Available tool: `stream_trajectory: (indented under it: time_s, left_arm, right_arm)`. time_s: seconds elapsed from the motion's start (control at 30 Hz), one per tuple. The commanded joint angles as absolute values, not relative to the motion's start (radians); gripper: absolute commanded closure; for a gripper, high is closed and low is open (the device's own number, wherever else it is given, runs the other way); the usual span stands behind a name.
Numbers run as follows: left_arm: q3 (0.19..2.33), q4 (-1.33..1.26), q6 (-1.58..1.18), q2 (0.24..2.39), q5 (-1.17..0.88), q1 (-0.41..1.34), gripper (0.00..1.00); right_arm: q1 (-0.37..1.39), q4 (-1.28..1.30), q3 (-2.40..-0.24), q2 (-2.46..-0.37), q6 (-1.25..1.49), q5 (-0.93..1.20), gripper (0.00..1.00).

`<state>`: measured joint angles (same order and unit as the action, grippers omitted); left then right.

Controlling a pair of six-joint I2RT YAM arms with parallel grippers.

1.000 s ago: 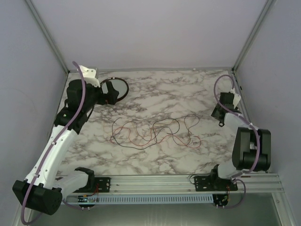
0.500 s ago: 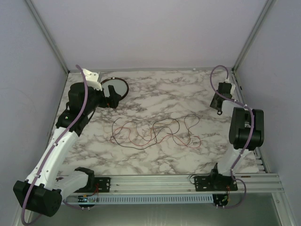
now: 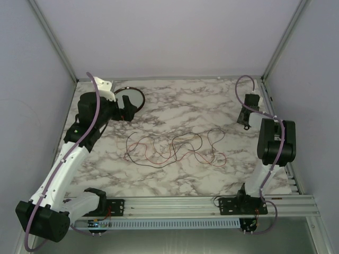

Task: Zip-tie the wires
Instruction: Pick up the ribbon at the center of the board.

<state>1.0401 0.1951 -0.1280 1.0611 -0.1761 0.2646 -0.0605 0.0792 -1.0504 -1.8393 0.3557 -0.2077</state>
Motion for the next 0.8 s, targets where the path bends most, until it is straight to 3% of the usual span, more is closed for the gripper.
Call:
stream_trajectory:
  time_s: [0.0,0.27,0.5,0.77]
  left_arm:
    - [1.056,0.144,-0.135,1.066,-0.196,0.262,0.00]
    - [1.076,0.131,-0.158,1.073,-0.233,0.262,0.00]
    - [1.071,0.032,-0.252,1.101,-0.363,0.262,0.06]
    - [1.046,-0.085,-0.329,1.142,-0.462,0.262,0.11]
  right_arm:
    - [-0.068,0.103,-1.057,-1.852,0.335,-0.225,0.73]
    - [-0.067,0.103,-1.031,-1.846,0.330,-0.193,1.00]
    - [-0.030,0.122,-1.035,-1.731,0.314,-0.202,1.00]
    - [0.144,0.184,-1.055,-1.483,0.304,-0.416,1.00]
